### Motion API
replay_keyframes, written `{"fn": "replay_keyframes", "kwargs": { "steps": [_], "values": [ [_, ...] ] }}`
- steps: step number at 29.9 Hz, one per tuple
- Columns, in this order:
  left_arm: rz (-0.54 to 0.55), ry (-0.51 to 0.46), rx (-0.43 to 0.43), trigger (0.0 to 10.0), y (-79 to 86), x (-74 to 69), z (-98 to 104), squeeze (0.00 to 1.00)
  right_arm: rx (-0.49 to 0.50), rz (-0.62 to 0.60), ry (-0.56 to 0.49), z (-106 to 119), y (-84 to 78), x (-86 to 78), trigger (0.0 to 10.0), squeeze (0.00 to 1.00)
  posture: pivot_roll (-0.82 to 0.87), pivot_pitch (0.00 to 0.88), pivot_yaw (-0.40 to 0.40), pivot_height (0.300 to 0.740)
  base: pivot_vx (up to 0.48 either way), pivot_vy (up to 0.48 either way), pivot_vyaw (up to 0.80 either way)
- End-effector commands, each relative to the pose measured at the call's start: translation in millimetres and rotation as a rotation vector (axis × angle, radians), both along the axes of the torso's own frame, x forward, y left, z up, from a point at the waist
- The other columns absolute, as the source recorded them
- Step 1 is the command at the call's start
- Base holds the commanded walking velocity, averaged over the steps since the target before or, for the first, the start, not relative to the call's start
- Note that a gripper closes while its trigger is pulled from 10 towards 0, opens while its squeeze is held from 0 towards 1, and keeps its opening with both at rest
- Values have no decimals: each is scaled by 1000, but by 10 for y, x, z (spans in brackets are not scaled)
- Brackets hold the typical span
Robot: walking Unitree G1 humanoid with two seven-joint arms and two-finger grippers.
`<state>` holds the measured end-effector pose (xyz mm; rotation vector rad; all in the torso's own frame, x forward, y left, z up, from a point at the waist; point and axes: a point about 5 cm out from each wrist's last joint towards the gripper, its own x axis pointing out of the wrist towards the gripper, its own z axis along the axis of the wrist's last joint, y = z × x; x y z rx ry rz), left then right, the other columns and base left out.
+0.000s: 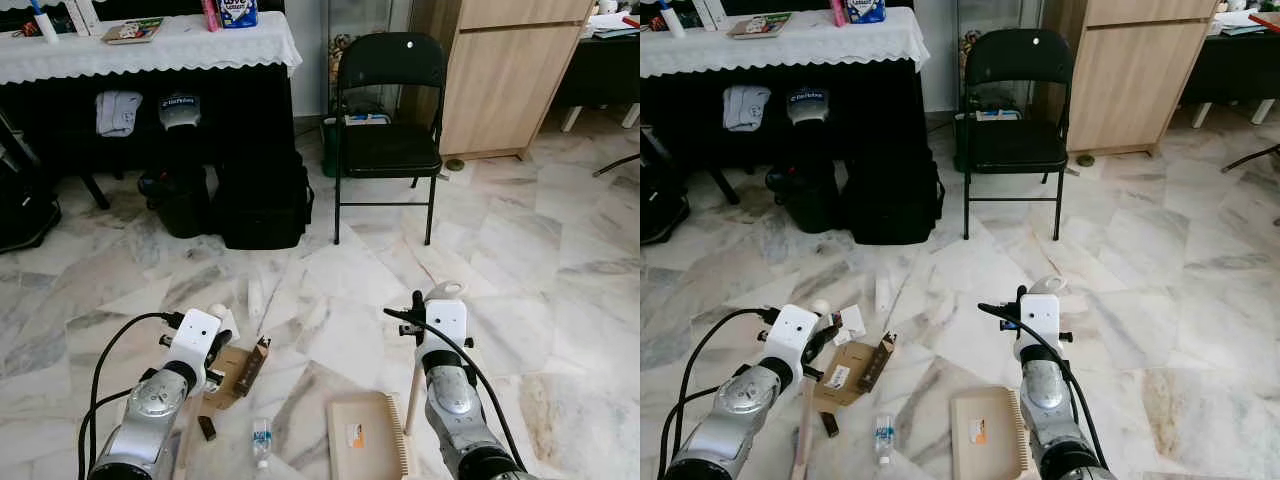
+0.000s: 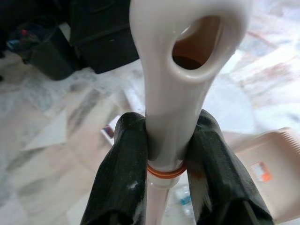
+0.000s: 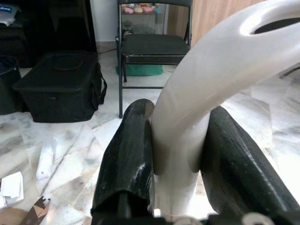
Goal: Sweep floor
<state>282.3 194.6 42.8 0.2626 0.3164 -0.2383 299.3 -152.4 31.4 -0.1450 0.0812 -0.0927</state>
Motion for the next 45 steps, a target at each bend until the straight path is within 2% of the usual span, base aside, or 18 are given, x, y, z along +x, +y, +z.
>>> {"fn": "replay_keyframes", "kwargs": {
  "steps": [1, 4, 11, 15, 18, 23, 35, 40, 45],
  "values": [
    [4, 7, -63, 10000, -10, -12, 3, 0, -3, 16, -36, 77, 39, 56, 10000, 0, 106, 0, 44, 740, 0, 0, 0],
    [9, 3, -148, 10000, -34, -18, 27, 0, -5, 14, -41, 87, 35, 63, 10000, 0, 103, 2, 44, 740, 0, 0, 0],
    [78, -51, -224, 10000, -5, 0, 78, 0, -10, 14, -43, 88, 33, 61, 10000, 0, 102, 6, 42, 740, 0, 0, 0],
    [126, -87, -216, 10000, 14, 13, 106, 0, -14, 10, -48, 92, 23, 59, 10000, 0, 102, 13, 43, 740, 0, 0, 0],
    [180, -158, -235, 10000, 49, 42, 190, 0, -23, 5, -58, 103, 2, 59, 10000, 0, 102, 19, 43, 740, 0, 0, 0],
    [203, -205, -249, 10000, 69, 66, 255, 0, -66, 24, -80, 132, 9, 67, 10000, 0, 103, 22, 48, 740, 0, 0, 0],
    [194, -214, -255, 10000, 44, 79, 265, 0, -123, 61, -121, 152, 79, 45, 10000, 0, 104, 34, 57, 740, 0, 0, 0],
    [172, -211, -254, 10000, 18, 79, 265, 0, -150, 29, -148, 179, 33, 49, 10000, 0, 108, 37, 65, 740, 0, 0, 0],
    [166, -213, -253, 10000, 26, 79, 275, 0, -126, -1, -162, 194, 0, 48, 10000, 0, 112, 33, 72, 740, 0, 0, 0]
  ]
}}
